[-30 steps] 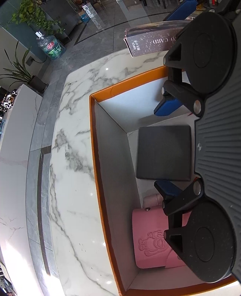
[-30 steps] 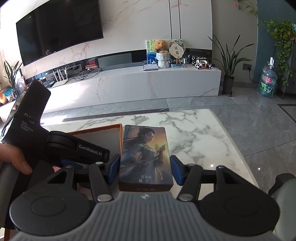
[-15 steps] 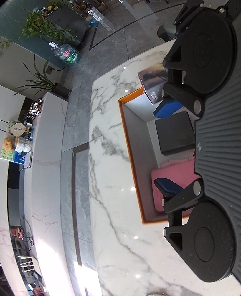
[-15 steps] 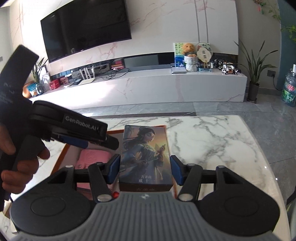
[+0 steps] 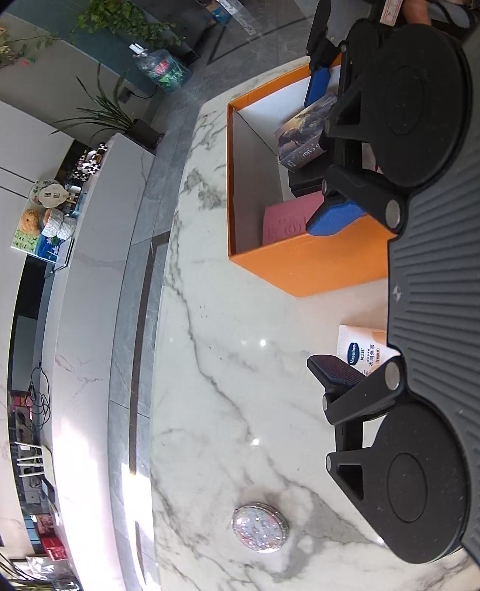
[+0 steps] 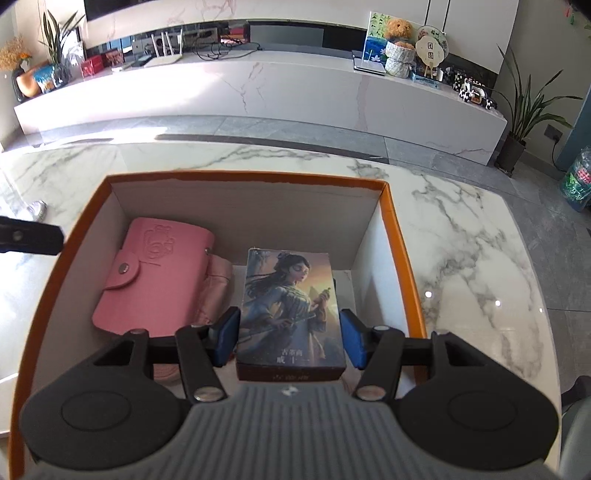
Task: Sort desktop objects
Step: 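Lower the black box into the shoebox with the left tool while the right tool lowers the book, then open the right tool releasing the picture book onto the black box in the shoebox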
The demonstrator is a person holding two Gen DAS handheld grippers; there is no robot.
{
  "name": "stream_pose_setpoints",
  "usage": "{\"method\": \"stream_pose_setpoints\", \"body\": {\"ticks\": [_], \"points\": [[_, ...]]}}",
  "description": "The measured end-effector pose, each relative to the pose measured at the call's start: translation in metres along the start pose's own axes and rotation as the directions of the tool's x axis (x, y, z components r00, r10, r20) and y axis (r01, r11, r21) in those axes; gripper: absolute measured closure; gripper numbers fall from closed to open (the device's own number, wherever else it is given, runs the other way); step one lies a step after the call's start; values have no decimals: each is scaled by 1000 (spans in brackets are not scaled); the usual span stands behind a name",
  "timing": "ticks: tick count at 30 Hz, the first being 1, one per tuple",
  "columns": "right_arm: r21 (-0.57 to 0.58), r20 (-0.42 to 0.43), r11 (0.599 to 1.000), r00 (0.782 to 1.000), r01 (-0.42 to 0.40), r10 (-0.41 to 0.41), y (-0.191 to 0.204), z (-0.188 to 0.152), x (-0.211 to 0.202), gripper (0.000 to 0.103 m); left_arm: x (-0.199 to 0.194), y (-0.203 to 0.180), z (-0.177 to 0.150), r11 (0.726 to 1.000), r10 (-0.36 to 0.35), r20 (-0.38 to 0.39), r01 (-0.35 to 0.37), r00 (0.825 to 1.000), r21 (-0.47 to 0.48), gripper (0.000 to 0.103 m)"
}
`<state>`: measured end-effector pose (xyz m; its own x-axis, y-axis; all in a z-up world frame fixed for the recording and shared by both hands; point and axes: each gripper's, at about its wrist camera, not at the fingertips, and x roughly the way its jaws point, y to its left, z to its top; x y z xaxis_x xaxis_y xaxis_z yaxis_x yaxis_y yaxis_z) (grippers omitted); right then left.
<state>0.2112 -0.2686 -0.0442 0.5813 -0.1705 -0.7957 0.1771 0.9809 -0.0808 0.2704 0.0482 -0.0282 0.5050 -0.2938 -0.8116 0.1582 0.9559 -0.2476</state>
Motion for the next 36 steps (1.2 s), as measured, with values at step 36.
{"method": "stream_pose_setpoints", "body": {"ticks": [36], "points": [[94,-279,996,960,7,20,18,34,54,27,-30,107,-33,992,-49,48,54,998,-117,19]]}}
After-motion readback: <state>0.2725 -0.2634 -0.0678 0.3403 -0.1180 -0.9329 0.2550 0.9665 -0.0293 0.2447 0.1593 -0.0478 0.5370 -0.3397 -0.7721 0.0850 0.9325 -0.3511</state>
